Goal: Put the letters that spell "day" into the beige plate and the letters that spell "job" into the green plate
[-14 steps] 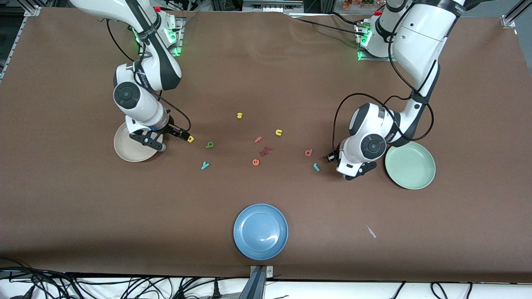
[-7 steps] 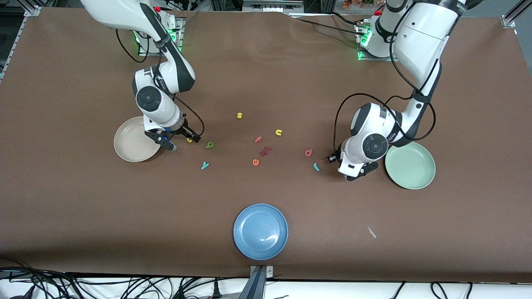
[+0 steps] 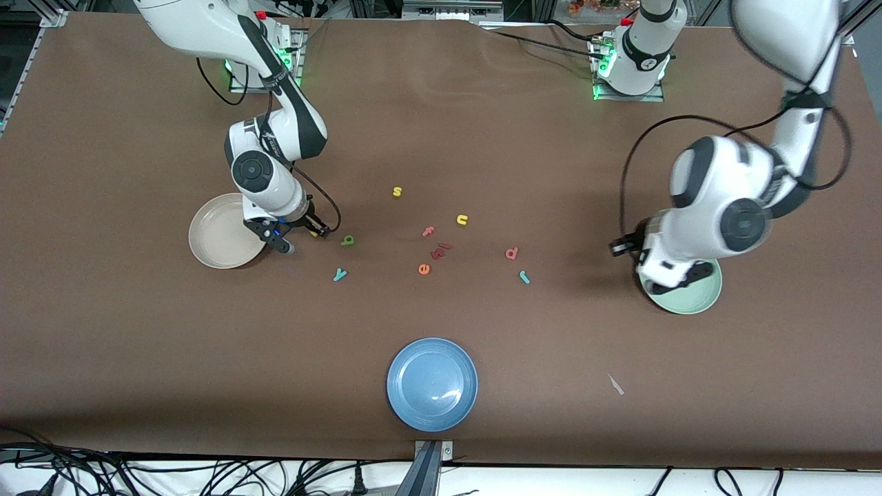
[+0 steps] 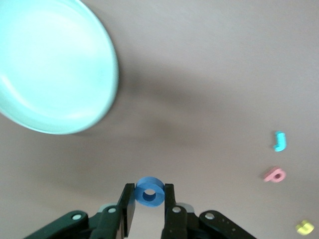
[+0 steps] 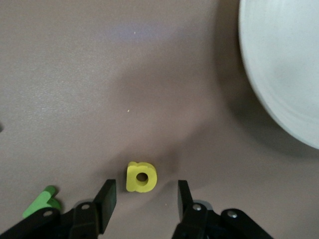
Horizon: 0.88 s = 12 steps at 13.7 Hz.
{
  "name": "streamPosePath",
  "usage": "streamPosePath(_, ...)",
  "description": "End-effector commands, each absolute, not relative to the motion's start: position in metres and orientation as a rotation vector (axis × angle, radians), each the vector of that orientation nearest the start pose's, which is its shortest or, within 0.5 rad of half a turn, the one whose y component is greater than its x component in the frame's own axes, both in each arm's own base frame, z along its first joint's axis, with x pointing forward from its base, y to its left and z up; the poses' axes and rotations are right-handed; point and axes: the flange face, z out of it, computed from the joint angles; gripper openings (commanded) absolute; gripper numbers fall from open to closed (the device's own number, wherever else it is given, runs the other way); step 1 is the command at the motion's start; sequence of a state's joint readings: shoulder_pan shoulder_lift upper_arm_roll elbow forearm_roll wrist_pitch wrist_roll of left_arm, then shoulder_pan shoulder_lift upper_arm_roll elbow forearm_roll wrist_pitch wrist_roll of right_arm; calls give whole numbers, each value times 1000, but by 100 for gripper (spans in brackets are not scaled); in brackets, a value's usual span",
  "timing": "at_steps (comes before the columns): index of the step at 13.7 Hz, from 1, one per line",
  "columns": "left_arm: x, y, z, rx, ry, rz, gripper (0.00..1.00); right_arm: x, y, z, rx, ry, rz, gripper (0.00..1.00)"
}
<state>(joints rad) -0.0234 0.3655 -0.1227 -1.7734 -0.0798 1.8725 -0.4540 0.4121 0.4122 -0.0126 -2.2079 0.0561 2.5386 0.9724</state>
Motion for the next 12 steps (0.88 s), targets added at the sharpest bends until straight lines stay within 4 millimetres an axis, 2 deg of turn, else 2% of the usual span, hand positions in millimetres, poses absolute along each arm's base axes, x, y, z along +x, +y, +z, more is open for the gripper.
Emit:
streamPosePath(1, 605, -45, 316, -3118, -385, 520, 4, 506, 215, 178, -3009, 984, 102, 58)
streamPosePath(3, 606, -19, 287, -3084, -306, 559, 5, 506, 215, 173, -3007, 981, 90, 58)
streamPosePath(4, 608, -10, 264, -3085, -293, 582, 10, 506, 215, 172, -3007, 981, 90, 58)
streamPosePath(5, 613, 2, 249, -3106, -286, 547, 11, 506, 214, 170, -3008, 984, 93, 57)
streamPosePath(6, 614, 8, 233, -3118, -272, 540, 14, 506, 214, 170, -3009, 982, 93, 50)
streamPosePath(7, 614, 9, 228, -3122, -256, 545, 15, 506, 214, 170, -3010, 979, 93, 38)
streamPosePath(9, 614, 16, 225, -3129, -230, 555, 29, 508, 215, 173, -3012, 970, 88, 16)
streamPosePath(10, 614, 16, 225, -3129, -230, 555, 66, 512, 216, 179, -3015, 951, 80, 12)
streamPosePath(11, 614, 16, 226, -3129, -232, 550, 97, 514, 216, 188, -3021, 950, 91, 12)
streamPosePath(12, 618, 16, 234, -3131, -248, 534, 100, 520, 214, 206, -3031, 938, 109, 12)
